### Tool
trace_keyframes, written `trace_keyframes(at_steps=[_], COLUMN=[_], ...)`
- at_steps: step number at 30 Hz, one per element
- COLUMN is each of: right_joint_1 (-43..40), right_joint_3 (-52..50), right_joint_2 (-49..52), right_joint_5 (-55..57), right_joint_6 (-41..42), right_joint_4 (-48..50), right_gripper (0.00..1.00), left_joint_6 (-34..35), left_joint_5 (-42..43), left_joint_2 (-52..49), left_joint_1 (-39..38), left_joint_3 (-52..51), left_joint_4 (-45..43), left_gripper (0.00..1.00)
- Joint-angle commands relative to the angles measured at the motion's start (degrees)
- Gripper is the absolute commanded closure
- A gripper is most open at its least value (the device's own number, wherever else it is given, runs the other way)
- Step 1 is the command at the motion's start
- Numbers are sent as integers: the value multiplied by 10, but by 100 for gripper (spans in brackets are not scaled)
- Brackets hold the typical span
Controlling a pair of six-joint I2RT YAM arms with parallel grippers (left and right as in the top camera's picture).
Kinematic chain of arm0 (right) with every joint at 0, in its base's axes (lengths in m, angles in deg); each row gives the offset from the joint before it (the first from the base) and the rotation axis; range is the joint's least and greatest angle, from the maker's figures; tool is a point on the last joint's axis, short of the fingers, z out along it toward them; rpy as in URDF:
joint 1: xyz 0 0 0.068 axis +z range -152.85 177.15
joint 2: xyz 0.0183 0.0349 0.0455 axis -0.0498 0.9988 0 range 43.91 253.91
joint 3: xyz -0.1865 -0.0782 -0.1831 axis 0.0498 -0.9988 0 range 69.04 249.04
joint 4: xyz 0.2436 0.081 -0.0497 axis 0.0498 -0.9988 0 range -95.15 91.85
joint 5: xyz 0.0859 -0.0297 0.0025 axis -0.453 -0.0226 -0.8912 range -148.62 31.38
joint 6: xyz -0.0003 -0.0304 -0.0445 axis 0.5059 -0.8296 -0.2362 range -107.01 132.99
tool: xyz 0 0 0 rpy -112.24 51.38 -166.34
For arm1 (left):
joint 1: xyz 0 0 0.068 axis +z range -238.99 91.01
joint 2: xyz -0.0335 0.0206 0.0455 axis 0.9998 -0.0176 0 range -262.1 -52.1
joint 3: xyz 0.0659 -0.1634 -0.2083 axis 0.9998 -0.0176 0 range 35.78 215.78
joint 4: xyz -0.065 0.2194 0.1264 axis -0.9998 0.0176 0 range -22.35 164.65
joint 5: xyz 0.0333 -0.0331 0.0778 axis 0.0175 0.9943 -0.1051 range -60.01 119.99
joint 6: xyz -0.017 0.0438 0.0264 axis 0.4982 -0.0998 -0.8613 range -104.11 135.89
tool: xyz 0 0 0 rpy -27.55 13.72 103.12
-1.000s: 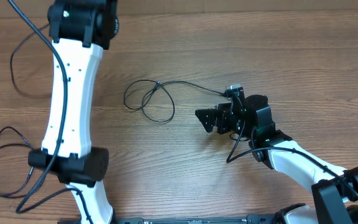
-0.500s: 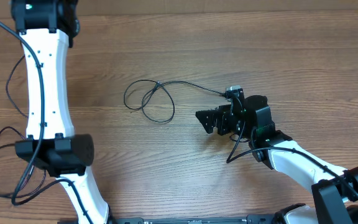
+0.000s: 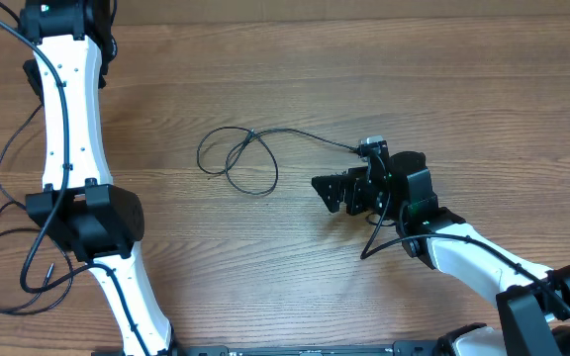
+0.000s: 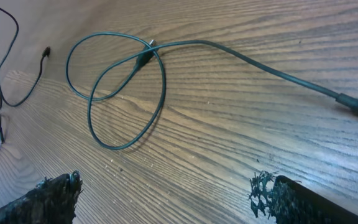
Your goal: Untangle cables
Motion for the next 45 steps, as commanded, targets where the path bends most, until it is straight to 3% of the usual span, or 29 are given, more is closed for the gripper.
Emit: trace_keyframes(at_steps=[1,12,17,21,30,45], right_joint_1=[-1,-1,-1,-1,-1,-1], right_joint_3=[6,5,6,6,6,6], right_joint_2=[2,2,2,2,2,2], right_joint_5=[-3,-2,-2,0,2,1], right_joint_6=[0,0,0,-2,-2,1], right_joint_4=[-5,-16,-16,-16,-16,-10], right_gripper=[2,2,2,1,1,1], left_joint_6=[-35,-369,-592,-694,-825,-831], left_joint_5=[-23,-12,133,238,327,341], left_joint_2=[-18,-45,-48,-48,-55,-83], left_joint_1=[11,12,20,30,59,130], left_joint_3=[8,8,8,8,8,6], left_joint_4=[-28,-138,-146,-146,-146,-207], left_gripper=[96,96,96,96,96,96])
